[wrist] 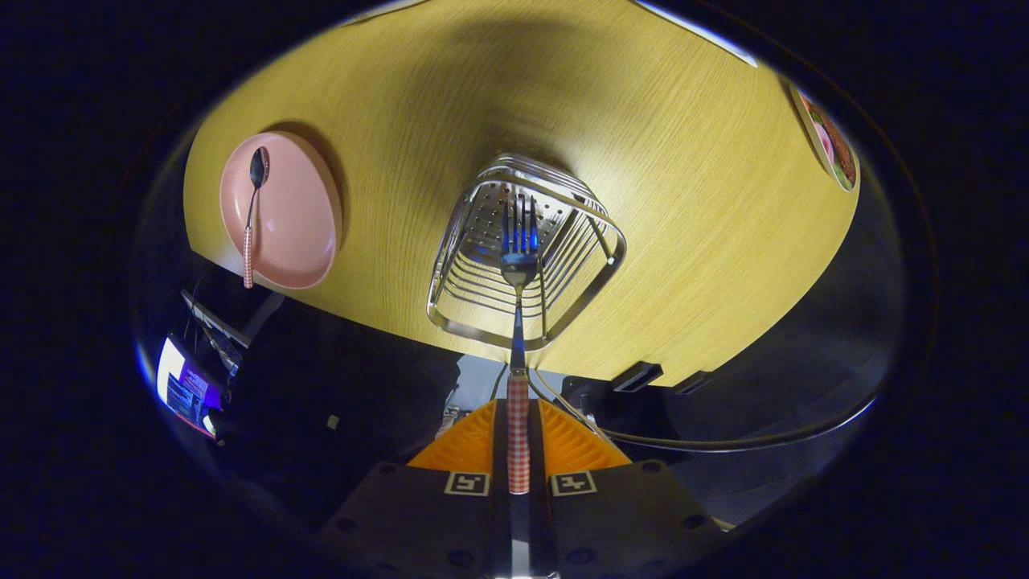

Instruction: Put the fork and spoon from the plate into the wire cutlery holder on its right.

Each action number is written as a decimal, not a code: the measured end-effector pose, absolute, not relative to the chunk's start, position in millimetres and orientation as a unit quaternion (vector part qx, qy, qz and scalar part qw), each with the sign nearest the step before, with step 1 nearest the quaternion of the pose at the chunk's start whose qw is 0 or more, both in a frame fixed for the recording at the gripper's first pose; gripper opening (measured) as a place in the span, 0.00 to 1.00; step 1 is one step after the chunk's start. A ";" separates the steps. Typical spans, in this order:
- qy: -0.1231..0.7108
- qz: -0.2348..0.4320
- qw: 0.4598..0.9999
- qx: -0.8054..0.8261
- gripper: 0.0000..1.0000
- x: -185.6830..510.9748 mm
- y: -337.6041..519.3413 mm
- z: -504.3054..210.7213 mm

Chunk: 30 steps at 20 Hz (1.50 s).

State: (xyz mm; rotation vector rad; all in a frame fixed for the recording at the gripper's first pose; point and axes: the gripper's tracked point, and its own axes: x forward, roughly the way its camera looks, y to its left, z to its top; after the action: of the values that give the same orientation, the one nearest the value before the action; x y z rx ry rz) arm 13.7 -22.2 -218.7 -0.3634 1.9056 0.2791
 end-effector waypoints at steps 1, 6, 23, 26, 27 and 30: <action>0.808 0.117 0.558 -0.152 0.13 18.5 -20.0 -221.4; 0.795 0.125 0.573 -0.152 0.17 26.2 -18.3 -225.8; 0.555 0.273 0.782 0.076 0.23 -23.7 190.3 -171.3; 0.555 0.276 0.773 0.136 0.23 -28.2 247.7 -189.3; 0.558 0.273 0.769 0.150 0.23 -29.4 265.6 -198.8; 0.565 0.255 0.768 0.160 0.25 -23.1 298.2 -226.1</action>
State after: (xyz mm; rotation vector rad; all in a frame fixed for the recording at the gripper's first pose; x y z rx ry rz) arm -23.1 298.2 -226.1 0.3463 1.2265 0.5540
